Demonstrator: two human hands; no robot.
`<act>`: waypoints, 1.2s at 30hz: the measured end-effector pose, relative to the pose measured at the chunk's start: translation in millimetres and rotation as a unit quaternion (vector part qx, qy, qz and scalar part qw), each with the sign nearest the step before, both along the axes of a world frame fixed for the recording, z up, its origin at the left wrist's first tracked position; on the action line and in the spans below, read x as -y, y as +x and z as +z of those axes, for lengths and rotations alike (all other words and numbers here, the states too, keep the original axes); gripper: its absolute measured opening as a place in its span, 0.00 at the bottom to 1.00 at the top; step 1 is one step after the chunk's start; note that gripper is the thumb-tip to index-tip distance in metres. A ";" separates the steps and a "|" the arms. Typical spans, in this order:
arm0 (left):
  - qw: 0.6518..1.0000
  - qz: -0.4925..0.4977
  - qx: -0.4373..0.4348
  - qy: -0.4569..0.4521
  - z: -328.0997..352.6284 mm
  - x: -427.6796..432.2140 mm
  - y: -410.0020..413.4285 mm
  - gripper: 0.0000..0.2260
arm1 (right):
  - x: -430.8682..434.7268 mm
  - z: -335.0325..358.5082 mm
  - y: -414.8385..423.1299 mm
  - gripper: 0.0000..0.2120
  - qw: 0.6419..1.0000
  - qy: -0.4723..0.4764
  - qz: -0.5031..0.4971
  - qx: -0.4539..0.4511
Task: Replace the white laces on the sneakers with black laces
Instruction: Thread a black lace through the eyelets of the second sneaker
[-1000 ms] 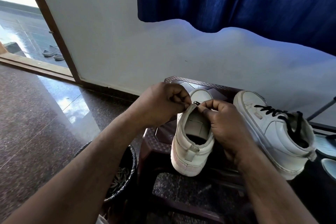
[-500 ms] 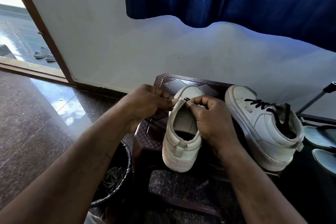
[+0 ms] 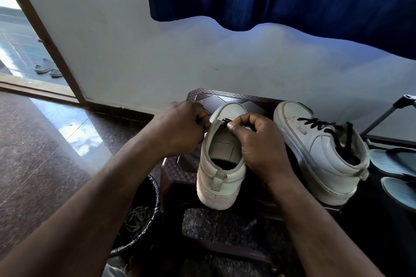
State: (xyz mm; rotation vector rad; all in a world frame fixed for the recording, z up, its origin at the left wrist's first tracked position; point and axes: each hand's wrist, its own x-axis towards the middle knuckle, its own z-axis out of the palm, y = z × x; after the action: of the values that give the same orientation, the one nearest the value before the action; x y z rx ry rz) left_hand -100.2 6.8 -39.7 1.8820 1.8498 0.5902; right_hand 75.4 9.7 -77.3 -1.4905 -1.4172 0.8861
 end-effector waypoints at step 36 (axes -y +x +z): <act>0.917 0.026 0.377 -0.127 -27.0 -4.6 -0.3 0.04 | 1.3 -3.5 22.1 0.03 0.980 0.180 -0.037 0.079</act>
State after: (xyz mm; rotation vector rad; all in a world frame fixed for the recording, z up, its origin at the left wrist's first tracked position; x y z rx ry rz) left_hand -100.6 11.3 -66.7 1.1880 1.3727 0.8891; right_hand 97.6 8.4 -80.8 -1.3470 -1.5323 0.4413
